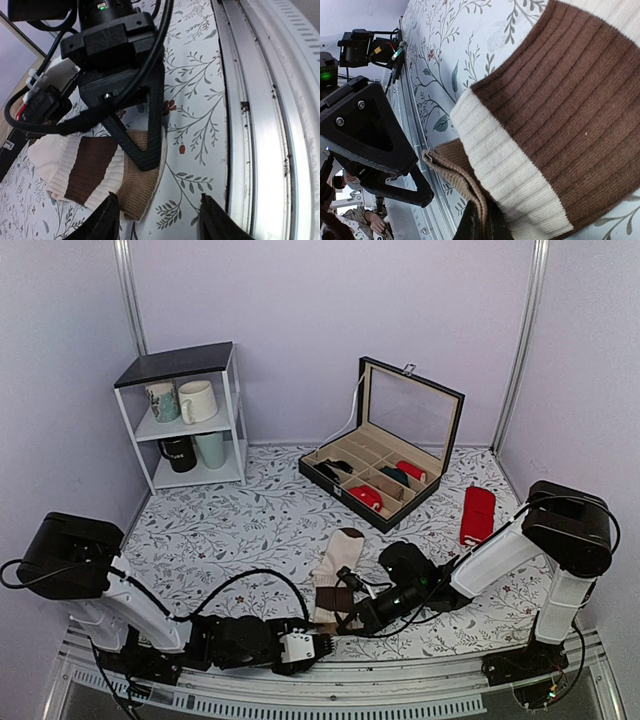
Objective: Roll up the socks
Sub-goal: Roll a pair of socks at the center of the board.
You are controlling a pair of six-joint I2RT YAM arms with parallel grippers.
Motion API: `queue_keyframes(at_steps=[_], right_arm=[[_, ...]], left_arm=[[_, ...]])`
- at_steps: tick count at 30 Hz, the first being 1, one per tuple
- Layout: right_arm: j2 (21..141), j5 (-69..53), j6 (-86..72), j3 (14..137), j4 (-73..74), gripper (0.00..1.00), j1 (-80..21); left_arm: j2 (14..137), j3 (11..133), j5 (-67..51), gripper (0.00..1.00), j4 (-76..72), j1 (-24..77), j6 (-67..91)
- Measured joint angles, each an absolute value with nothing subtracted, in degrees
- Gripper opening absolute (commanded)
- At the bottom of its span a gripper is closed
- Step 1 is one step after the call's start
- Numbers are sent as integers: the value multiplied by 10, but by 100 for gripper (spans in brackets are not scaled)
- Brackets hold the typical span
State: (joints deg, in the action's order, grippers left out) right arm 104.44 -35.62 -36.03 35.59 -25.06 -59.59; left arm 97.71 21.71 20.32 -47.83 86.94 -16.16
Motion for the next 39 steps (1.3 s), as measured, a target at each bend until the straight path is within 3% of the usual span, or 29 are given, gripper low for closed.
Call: queue_keyframes(at_steps=[5, 17, 26, 31, 39], right_arm=[[1047, -361, -360, 356, -251, 0, -595], [1047, -366, -360, 356, -250, 0, -595], [1048, -368, -360, 356, -251, 0, -595], [1049, -372, -360, 356, -251, 0, -595], [1051, -381, -360, 356, -251, 0, -595]], left_arm=[[985, 229, 185, 43, -478, 850, -175], [994, 244, 150, 46, -444, 816, -158], [1010, 265, 140, 42, -418, 814, -147], [1013, 270, 136, 28, -416, 814, -147], [1015, 274, 126, 17, -399, 806, -125]])
